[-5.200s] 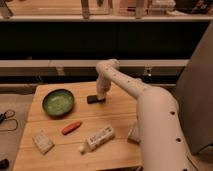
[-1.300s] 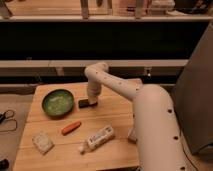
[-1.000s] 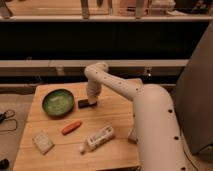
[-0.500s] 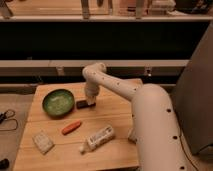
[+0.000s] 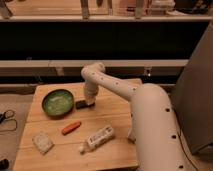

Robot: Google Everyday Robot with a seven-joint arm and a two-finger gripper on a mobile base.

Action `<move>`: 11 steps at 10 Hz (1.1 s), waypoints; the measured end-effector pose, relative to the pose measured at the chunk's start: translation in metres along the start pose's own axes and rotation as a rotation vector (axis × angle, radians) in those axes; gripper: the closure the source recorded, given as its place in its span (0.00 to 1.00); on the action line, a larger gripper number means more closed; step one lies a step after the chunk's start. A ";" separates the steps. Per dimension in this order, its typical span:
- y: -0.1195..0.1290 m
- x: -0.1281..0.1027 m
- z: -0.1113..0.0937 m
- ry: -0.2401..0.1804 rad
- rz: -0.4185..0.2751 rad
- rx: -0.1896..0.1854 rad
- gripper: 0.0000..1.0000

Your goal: Push the eraser across the table

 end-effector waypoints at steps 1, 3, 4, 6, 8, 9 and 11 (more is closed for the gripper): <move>-0.001 -0.001 -0.002 -0.001 -0.002 0.001 1.00; -0.001 -0.001 -0.001 0.001 -0.009 0.000 1.00; -0.004 -0.006 0.003 0.004 -0.033 -0.001 1.00; -0.005 -0.007 0.000 0.003 -0.035 0.002 1.00; -0.005 -0.007 -0.001 0.004 -0.036 0.001 1.00; -0.006 -0.009 0.002 0.006 -0.052 -0.003 1.00; -0.010 -0.013 0.002 0.007 -0.069 0.000 1.00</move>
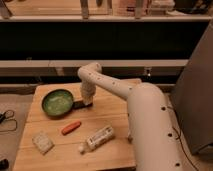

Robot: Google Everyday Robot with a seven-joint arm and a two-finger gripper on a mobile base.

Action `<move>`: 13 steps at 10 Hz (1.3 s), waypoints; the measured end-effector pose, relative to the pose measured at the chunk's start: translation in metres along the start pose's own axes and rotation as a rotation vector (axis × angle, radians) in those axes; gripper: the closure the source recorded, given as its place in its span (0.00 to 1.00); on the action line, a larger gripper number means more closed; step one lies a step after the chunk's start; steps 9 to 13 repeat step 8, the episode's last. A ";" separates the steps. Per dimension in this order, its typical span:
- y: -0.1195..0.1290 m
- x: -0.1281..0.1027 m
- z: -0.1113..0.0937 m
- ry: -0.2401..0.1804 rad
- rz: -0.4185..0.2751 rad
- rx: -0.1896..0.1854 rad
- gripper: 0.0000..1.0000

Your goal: Push the eraser across the table

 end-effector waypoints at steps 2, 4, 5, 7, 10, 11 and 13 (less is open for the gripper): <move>0.000 0.000 -0.001 0.000 0.001 0.001 1.00; -0.006 -0.003 0.002 0.001 -0.029 0.001 1.00; -0.006 -0.003 0.002 0.002 -0.030 0.001 1.00; -0.007 -0.004 0.000 0.001 -0.030 0.003 1.00; -0.007 -0.004 0.000 0.002 -0.038 -0.001 1.00; -0.007 -0.004 0.000 0.002 -0.038 -0.001 1.00; -0.007 -0.004 0.000 0.002 -0.038 -0.001 1.00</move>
